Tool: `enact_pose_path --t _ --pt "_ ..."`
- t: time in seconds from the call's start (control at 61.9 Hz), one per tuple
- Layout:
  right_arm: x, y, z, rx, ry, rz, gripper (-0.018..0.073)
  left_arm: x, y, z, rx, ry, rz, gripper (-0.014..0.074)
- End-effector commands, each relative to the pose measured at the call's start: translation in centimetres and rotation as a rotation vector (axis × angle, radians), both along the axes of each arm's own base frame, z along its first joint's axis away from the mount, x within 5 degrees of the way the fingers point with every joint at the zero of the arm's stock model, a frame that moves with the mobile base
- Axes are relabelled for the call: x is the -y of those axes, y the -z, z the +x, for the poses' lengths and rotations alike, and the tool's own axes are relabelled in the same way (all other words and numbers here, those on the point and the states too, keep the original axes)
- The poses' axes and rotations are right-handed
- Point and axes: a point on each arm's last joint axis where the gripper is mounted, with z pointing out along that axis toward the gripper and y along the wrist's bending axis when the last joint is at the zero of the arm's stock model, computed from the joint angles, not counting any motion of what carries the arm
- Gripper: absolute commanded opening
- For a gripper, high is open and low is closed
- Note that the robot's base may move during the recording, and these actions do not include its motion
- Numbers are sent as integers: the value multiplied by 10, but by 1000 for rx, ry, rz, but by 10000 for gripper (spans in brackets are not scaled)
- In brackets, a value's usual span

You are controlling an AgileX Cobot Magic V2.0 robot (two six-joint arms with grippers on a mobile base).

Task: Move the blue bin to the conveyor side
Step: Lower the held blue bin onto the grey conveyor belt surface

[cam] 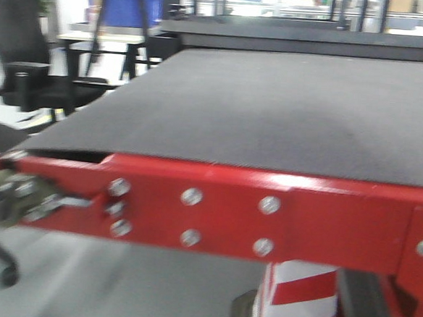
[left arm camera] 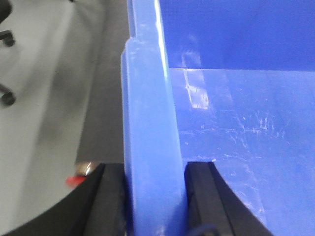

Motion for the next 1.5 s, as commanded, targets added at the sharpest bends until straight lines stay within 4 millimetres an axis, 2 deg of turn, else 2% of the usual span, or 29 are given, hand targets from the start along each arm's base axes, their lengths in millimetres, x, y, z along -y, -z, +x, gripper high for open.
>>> enact_pose_path --t 0.0,1.486 --pt "8 -21 -5 191 38 -42 -78 -4 -15 -7 118 -15 25 -20" --pt "8 -21 -5 191 38 -42 -78 -4 -14 -6 118 -15 25 -20"
